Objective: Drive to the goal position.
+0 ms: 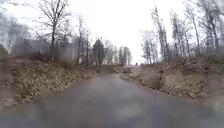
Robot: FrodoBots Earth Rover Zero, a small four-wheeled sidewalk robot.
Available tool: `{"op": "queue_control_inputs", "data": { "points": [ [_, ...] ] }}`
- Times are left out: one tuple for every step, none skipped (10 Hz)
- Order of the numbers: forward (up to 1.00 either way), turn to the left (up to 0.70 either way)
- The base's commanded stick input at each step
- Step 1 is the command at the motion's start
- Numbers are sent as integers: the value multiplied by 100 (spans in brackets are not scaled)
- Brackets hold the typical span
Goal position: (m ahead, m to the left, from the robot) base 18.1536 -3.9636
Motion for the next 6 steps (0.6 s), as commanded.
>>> {"op": "queue_control_inputs", "data": {
  "points": [
    [100,40],
    [100,40],
    [100,40],
    [100,30],
    [100,3],
    [100,0]
  ]
}}
